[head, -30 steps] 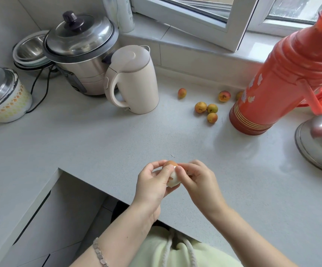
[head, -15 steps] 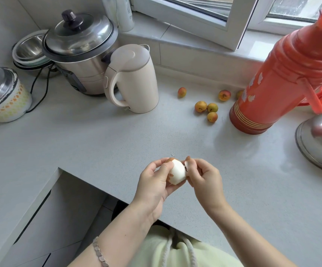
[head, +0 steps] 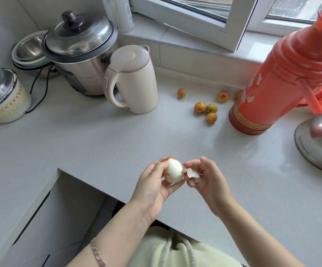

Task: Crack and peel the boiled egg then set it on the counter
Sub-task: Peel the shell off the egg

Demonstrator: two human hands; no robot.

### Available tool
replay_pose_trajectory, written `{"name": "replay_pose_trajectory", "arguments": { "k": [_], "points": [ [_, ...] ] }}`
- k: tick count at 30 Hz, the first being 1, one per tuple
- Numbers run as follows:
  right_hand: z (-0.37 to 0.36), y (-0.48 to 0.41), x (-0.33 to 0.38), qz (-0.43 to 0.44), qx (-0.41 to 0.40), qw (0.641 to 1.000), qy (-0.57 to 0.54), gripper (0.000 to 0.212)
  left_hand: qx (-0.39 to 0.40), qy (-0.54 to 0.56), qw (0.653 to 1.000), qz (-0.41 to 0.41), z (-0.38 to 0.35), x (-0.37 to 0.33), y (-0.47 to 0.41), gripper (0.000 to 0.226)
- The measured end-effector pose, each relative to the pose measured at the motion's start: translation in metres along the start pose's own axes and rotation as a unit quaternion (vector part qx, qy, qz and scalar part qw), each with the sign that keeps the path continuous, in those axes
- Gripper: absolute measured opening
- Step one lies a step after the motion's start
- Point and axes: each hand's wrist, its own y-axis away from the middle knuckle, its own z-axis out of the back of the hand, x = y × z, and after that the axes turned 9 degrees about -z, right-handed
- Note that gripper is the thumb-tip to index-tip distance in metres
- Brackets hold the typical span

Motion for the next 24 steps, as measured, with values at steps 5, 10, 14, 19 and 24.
{"name": "replay_pose_trajectory", "arguments": {
  "k": [5, 10, 14, 19, 24],
  "points": [
    [-0.015, 0.007, -0.003, 0.063, -0.081, 0.979, 0.178, 0.012, -0.026, -0.02, 0.999, -0.028, -0.004, 0.007, 0.0, 0.03],
    [-0.02, 0.005, -0.007, 0.121, -0.14, 0.96, 0.208, 0.016, -0.034, 0.006, 0.998, -0.046, -0.007, 0.008, 0.001, 0.029],
    [-0.021, 0.003, -0.012, 0.165, -0.18, 0.93, 0.275, 0.026, -0.036, 0.011, 0.998, -0.053, -0.008, 0.008, 0.002, 0.027],
    [-0.019, 0.002, -0.016, 0.226, -0.218, 0.897, 0.31, 0.014, -0.022, 0.009, 0.999, -0.044, -0.007, 0.006, 0.003, 0.026],
    [-0.017, 0.003, -0.011, 0.198, -0.205, 0.918, 0.275, 0.022, -0.007, -0.034, 0.999, -0.004, -0.002, 0.002, 0.0, 0.022]
  ]
}}
